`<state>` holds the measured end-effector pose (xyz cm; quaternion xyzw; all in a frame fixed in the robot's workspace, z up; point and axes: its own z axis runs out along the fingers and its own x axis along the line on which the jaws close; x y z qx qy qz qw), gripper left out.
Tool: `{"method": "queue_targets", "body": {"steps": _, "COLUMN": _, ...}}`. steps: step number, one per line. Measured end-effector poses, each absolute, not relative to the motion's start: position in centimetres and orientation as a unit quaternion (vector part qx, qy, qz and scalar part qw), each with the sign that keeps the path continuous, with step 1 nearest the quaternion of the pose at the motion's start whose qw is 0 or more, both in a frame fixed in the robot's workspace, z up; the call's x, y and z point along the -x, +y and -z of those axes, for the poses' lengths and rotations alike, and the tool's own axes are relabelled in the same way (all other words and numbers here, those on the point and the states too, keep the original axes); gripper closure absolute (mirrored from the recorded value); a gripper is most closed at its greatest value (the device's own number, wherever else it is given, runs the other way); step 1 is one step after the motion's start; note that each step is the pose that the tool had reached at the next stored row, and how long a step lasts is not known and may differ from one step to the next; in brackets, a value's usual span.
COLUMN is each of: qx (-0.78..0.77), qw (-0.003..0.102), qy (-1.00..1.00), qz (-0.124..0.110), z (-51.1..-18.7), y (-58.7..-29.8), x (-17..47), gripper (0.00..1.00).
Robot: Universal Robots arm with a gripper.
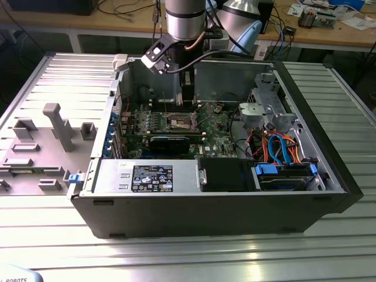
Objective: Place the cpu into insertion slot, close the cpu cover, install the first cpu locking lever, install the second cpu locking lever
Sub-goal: 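Place the cpu into insertion slot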
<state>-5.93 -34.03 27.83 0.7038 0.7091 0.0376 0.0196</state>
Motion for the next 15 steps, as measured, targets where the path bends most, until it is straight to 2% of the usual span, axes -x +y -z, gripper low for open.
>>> {"method": "queue_targets", "body": {"steps": 15, "qx": -0.702, "qw": 0.019, "qy": 0.711, "qz": -0.037, "z": -27.18, "y": -34.03, "x": 5.95, "gripper": 0.46}}
